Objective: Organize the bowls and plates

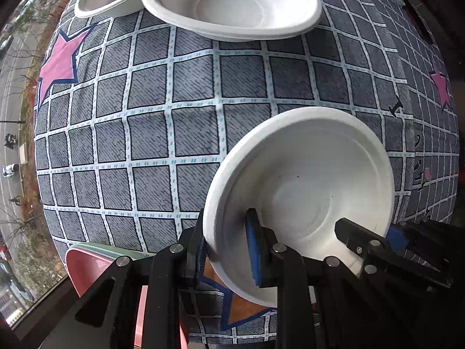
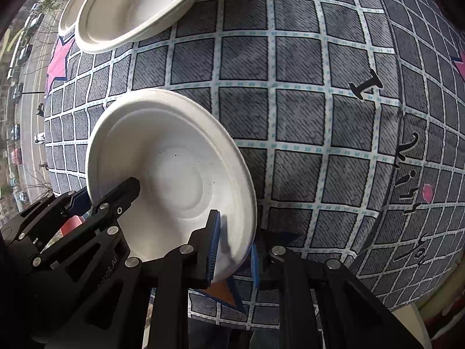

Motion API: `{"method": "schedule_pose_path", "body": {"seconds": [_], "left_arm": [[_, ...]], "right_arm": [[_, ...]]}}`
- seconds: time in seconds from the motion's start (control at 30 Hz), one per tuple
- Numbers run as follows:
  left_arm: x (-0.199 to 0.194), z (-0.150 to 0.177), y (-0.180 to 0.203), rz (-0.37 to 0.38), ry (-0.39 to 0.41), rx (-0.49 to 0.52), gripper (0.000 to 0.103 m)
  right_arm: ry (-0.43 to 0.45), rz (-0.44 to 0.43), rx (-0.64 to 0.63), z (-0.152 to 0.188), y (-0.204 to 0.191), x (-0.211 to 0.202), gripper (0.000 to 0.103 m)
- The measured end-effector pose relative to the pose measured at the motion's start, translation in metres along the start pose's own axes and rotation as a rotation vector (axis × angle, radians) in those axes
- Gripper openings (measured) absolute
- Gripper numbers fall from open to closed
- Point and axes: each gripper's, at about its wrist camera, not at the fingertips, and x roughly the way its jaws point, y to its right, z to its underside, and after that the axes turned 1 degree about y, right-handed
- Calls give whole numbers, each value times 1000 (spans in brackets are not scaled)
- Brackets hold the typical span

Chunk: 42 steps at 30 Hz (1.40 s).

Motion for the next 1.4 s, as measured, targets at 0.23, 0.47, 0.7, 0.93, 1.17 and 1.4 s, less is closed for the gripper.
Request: {"method": "schedule_pose_path", "body": {"seconds": [0.23, 0.47, 0.7, 0.93, 1.17, 1.4], "left_arm": [[9, 20, 62, 3, -34, 133, 26], [16, 29, 110, -7, -51, 217, 27], [4, 15, 157, -22, -26, 240, 57], [-50, -15, 156, -29, 18, 214, 81], [-70, -8, 121, -5, 42, 161, 83], [-91, -12, 63, 34, 75, 65, 83]], "right_arm": [[-17, 14, 74, 41, 46, 10, 20], [-18, 12, 128, 83, 83, 16, 20], [0, -2, 135, 89, 137, 2, 20], [36, 2, 159, 83, 180, -37, 27], [97, 19, 172, 76, 198, -65, 81], [127, 1, 228, 49, 214, -112, 101]]}}
